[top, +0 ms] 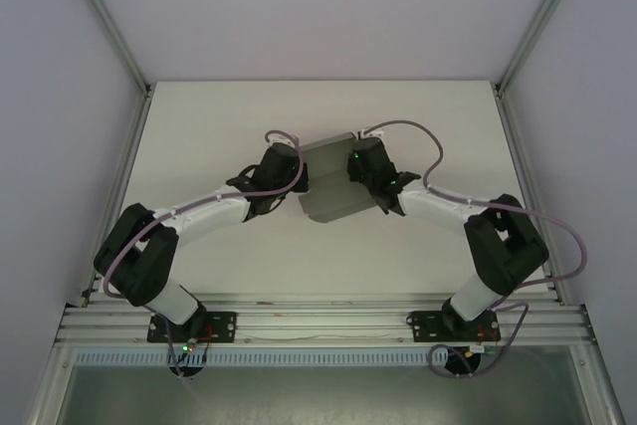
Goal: Assemble paper box
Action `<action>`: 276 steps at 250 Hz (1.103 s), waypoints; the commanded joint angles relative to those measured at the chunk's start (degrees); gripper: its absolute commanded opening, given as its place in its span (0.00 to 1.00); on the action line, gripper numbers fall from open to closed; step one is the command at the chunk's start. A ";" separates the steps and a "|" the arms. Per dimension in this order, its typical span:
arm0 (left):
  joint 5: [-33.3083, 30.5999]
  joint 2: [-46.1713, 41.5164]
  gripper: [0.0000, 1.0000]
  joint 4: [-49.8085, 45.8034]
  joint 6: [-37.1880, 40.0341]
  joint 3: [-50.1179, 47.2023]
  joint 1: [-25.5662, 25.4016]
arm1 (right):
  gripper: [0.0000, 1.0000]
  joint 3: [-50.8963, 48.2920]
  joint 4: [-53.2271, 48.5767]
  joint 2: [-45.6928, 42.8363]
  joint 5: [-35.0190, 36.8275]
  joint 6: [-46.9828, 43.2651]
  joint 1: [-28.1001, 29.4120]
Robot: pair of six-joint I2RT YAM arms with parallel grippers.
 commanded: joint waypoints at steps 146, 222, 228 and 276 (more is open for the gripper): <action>-3.69 -1.46 0.00 -3.76 -0.28 1.55 0.32 | 0.08 3.54 -9.73 0.67 9.24 -0.64 -2.90; -9.61 -0.34 0.00 -10.76 -3.77 4.20 0.32 | 0.07 12.31 -27.63 10.38 36.81 6.42 -2.24; -9.53 -0.20 0.00 -10.79 -3.79 4.24 0.28 | 0.07 12.58 -27.87 10.94 37.45 6.34 -2.20; -7.91 2.08 0.00 -10.29 -3.32 5.50 0.25 | 0.12 8.21 -15.63 8.01 25.54 1.78 -1.96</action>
